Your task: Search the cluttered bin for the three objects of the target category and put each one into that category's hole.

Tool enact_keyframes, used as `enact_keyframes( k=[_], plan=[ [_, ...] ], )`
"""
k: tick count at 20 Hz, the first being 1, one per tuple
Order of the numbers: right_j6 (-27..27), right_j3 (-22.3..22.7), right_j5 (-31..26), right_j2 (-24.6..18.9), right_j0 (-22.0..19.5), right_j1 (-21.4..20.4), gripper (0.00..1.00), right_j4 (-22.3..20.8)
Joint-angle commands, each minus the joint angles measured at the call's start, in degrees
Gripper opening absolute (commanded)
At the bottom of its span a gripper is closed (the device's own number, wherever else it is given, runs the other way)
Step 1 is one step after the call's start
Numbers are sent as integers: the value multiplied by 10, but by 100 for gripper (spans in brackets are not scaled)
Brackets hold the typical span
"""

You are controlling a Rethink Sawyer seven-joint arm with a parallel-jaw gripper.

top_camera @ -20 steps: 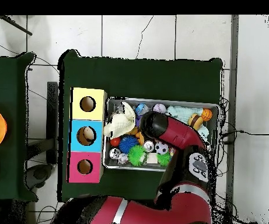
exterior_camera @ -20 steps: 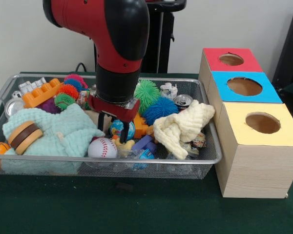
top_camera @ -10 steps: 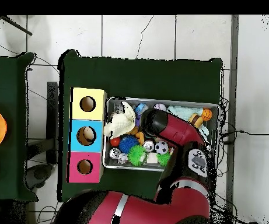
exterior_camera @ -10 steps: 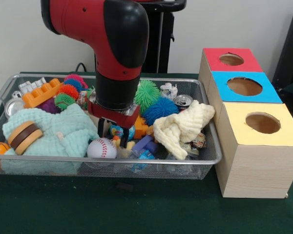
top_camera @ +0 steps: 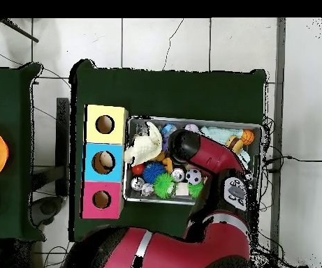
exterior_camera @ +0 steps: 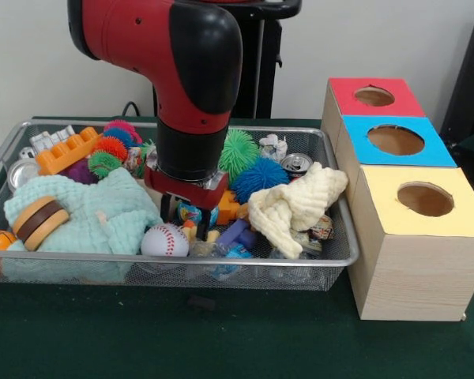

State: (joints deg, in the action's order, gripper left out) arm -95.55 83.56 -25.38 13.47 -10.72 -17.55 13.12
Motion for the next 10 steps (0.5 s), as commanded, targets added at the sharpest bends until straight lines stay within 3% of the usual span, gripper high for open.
enact_keyframes(
  k=[1, 10],
  plan=[
    [-90, -1, 18, -67, 18, 7, 100, 3],
    [-99, 11, 20, -65, 26, 9, 100, 10]
  ],
)
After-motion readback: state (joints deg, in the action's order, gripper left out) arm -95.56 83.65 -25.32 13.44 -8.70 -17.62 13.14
